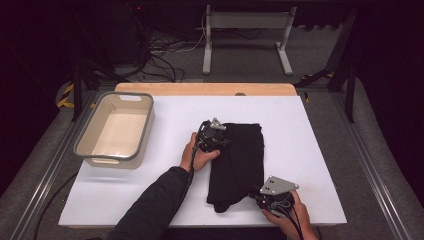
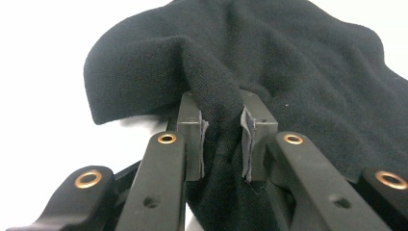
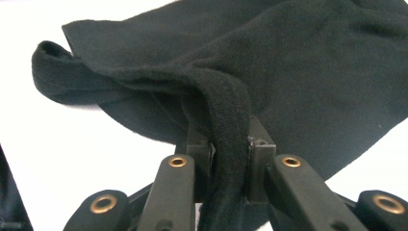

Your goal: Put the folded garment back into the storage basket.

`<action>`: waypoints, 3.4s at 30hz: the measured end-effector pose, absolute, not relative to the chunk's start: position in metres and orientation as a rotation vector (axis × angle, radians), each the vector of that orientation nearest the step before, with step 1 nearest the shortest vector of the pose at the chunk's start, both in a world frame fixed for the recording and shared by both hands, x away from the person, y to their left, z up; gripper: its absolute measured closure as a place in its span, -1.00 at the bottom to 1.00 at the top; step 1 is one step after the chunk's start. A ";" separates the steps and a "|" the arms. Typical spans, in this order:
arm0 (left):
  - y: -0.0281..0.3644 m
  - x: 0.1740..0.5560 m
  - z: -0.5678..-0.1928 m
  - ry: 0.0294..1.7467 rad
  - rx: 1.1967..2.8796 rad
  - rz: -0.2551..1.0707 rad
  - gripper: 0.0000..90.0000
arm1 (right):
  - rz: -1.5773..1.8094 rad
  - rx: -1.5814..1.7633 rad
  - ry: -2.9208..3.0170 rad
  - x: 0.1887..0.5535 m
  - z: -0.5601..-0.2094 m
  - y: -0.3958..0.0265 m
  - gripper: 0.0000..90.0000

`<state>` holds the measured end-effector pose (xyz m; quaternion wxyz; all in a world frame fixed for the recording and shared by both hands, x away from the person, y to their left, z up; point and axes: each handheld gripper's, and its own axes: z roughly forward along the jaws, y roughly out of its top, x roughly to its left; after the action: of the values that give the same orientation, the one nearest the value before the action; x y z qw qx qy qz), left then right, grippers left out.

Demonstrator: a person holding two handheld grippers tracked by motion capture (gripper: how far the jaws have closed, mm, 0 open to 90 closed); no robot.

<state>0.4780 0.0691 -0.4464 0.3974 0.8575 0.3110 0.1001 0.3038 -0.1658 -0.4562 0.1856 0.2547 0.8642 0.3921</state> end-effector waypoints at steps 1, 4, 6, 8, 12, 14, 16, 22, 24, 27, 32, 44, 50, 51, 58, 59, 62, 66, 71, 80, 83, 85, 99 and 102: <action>0.070 0.478 -0.445 0.789 2.171 0.256 0.67 | 1.106 0.714 2.433 0.304 -0.456 -0.165 0.73; 0.072 0.478 -0.443 0.786 2.174 0.281 0.67 | 1.109 0.708 2.425 0.305 -0.455 -0.162 0.74; 0.073 0.478 -0.441 0.793 2.171 0.283 0.67 | 1.116 0.701 2.416 0.305 -0.454 -0.160 0.74; 0.075 0.478 -0.440 0.789 2.170 0.294 0.67 | 1.122 0.698 2.414 0.306 -0.453 -0.158 0.74; 0.081 0.478 -0.438 0.796 2.166 0.306 0.67 | 1.136 0.684 2.407 0.308 -0.452 -0.155 0.74; 0.084 0.479 -0.437 0.802 2.165 0.309 0.67 | 1.143 0.686 2.402 0.309 -0.452 -0.153 0.74; 0.087 0.479 -0.435 0.812 2.166 0.312 0.67 | 1.144 0.683 2.401 0.310 -0.452 -0.151 0.74; 0.094 0.479 -0.430 0.807 2.167 0.343 0.67 | 1.155 0.669 2.397 0.314 -0.451 -0.144 0.75; 0.095 0.480 -0.429 0.808 2.169 0.351 0.67 | 1.160 0.665 2.392 0.315 -0.450 -0.142 0.75; 0.098 0.480 -0.427 0.808 2.183 0.363 0.67 | 1.161 0.655 2.388 0.317 -0.449 -0.139 0.75; 0.101 0.482 -0.424 0.816 2.178 0.370 0.67 | 1.172 0.653 2.377 0.320 -0.446 -0.137 0.75; 0.114 0.487 -0.400 0.816 2.179 0.444 0.67 | 1.217 0.619 2.335 0.328 -0.430 -0.124 0.76; 0.132 0.488 -0.383 0.829 2.168 0.484 0.68 | 1.248 0.578 2.310 0.334 -0.418 -0.113 0.76; 0.134 0.488 -0.380 0.831 2.170 0.495 0.68 | 1.256 0.575 2.307 0.335 -0.416 -0.110 0.76; 0.159 0.489 -0.357 0.846 2.161 0.551 0.68 | 1.292 0.522 2.282 0.346 -0.402 -0.087 0.77; 0.164 0.490 -0.353 0.851 2.160 0.559 0.68 | 1.300 0.520 2.279 0.348 -0.401 -0.084 0.77; 0.179 0.491 -0.342 0.868 2.154 0.590 0.68 | 1.331 0.504 2.267 0.355 -0.395 -0.071 0.77; 0.208 0.493 -0.327 0.902 2.132 0.623 0.68 | 1.379 0.473 2.244 0.363 -0.388 -0.046 0.77; 0.248 0.494 -0.310 0.966 2.125 0.662 0.68 | 1.412 0.417 2.233 0.371 -0.384 -0.007 0.77; 0.317 0.491 -0.297 1.111 2.077 0.704 0.68 | 1.482 0.358 2.212 0.386 -0.375 0.056 0.77; 0.335 0.491 -0.300 1.152 2.083 0.715 0.68 | 1.494 0.345 2.235 0.389 -0.377 0.077 0.77; 0.348 0.492 -0.302 1.187 2.087 0.732 0.68 | 1.500 0.340 2.255 0.392 -0.379 0.091 0.77; 0.385 0.516 -0.337 1.342 2.156 0.736 0.67 | 1.457 0.362 2.381 0.408 -0.399 0.151 0.76; 0.389 0.520 -0.343 1.370 2.157 0.729 0.66 | 1.442 0.355 2.388 0.409 -0.400 0.159 0.76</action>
<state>0.5197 0.3888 -0.3427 0.2399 0.7881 0.5005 0.2663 0.4092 0.1587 -0.3996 0.1638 0.1246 0.8377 0.5058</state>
